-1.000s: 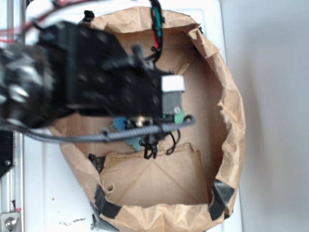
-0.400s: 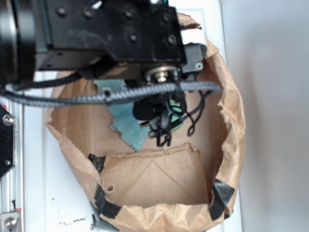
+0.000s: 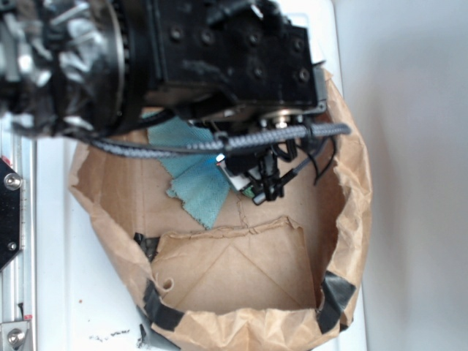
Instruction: Grab the blue cloth.
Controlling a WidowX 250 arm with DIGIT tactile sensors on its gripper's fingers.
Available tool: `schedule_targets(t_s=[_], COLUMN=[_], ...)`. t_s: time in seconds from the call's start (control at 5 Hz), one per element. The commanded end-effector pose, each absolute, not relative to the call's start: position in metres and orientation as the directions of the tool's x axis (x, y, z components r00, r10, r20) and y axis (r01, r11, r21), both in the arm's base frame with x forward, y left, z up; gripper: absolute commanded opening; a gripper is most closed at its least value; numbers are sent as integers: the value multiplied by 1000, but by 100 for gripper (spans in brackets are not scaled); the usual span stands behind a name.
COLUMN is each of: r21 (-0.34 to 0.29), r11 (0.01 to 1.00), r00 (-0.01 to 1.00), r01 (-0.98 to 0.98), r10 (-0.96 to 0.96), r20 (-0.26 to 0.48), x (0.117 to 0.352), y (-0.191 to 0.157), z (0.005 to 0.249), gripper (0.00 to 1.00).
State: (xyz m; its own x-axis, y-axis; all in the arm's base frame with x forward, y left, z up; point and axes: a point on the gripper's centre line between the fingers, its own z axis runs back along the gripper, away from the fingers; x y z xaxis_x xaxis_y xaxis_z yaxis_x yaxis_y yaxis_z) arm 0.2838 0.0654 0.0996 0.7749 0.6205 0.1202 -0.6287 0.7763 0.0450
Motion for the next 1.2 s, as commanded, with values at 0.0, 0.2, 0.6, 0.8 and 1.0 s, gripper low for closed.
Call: schedule_targets(t_s=[0.0, 0.2, 0.6, 0.8, 1.0], r21=[-63, -135, -161, -161, -161], r11=[533, 474, 425, 425, 425], r00=[518, 430, 373, 373, 373], r01=[-844, -870, -891, -891, -891], r10=[840, 864, 887, 887, 887], r20=[165, 262, 274, 274, 274], x=[283, 284, 287, 287, 287], y=[73, 72, 72, 72, 72], z=[109, 104, 99, 99, 99], gripper=[100, 100, 100, 100, 100])
